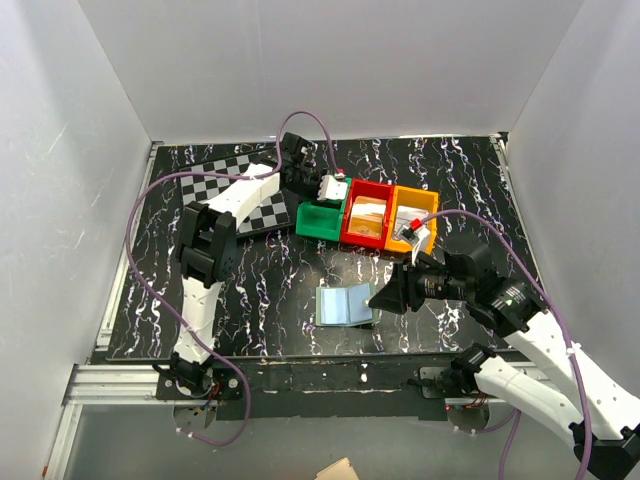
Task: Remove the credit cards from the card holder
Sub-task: Place the credit card in the storage box, then remove the credit card from the card holder.
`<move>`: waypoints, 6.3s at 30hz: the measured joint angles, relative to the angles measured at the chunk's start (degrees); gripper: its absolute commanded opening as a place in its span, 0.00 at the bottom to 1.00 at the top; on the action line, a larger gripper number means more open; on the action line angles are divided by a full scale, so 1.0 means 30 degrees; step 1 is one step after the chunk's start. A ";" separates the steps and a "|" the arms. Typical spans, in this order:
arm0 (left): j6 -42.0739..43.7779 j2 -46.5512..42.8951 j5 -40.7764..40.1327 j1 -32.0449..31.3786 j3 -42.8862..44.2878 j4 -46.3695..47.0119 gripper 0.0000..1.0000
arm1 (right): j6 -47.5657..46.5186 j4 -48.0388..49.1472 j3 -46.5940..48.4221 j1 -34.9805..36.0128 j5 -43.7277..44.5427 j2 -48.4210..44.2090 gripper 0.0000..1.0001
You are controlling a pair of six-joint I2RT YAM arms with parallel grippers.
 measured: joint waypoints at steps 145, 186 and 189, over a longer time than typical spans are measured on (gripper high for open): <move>-0.8743 -1.0688 -0.7431 -0.1792 -0.9726 1.1919 0.98 | -0.0044 0.0576 -0.0262 0.0000 0.0780 0.1107 0.43; -4.4005 -2.5296 -1.0652 -0.5734 -2.7365 0.8961 0.98 | 0.0080 -0.6011 0.5887 0.6958 1.7792 1.5475 0.71; -4.4457 -2.6381 -1.1009 -0.5734 -2.8042 0.8561 0.98 | 0.0073 -0.6040 0.6280 0.7009 1.7915 1.6509 0.67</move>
